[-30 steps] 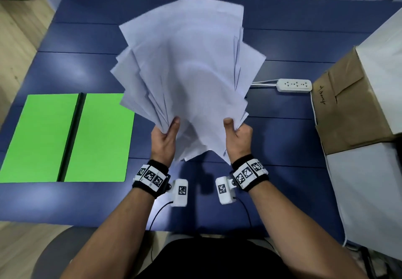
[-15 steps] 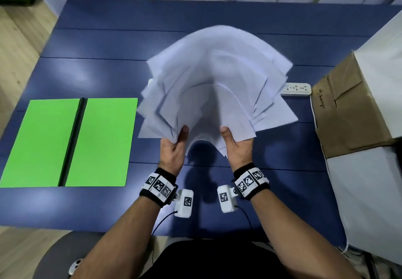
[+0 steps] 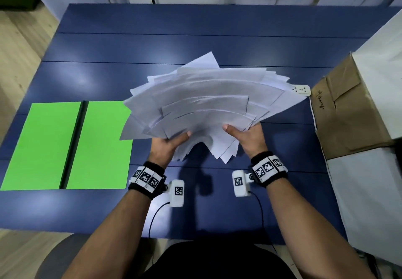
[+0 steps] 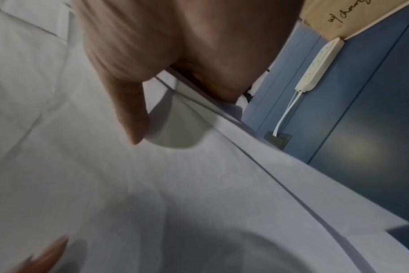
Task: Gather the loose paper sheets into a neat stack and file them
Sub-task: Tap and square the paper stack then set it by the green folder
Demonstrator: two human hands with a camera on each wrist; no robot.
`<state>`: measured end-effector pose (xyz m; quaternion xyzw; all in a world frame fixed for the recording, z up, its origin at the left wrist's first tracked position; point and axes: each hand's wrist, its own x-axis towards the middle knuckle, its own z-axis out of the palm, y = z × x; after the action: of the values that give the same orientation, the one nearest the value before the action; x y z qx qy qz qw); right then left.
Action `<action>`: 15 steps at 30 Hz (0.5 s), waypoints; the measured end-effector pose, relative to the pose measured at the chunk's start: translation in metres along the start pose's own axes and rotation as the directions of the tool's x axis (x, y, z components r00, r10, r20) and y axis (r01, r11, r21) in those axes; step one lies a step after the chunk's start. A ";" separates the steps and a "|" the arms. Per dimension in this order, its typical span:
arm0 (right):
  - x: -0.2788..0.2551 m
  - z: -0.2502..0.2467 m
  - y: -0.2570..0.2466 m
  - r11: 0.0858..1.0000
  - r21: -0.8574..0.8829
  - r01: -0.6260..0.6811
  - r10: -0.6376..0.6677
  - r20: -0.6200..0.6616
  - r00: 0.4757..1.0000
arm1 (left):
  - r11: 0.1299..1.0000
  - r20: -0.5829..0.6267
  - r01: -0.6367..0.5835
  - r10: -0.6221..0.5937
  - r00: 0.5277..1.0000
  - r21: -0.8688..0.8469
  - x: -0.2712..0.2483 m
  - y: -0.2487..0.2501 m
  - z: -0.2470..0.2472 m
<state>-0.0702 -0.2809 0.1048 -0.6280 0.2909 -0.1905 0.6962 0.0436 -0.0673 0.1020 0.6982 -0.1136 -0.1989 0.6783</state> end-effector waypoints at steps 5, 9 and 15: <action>0.013 -0.010 -0.016 0.998 -0.031 -0.050 0.054 0.128 0.990 | 1.000 0.000 -0.014 0.014 1.000 -0.028 0.011 0.017 -0.007; 0.018 -0.008 -0.023 0.999 -0.006 -0.040 0.040 0.165 0.985 | 0.999 0.023 -0.033 0.034 0.999 -0.031 0.017 0.031 -0.004; 0.018 0.006 -0.030 0.999 -0.033 -0.020 0.023 0.094 0.995 | 0.995 0.039 -0.036 0.039 0.998 -0.088 0.027 0.026 -0.001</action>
<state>-0.0498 -0.2922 0.1316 -0.6442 0.2676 -0.1486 0.7010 0.0707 -0.0794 0.1243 0.6614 -0.1316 -0.2049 0.7093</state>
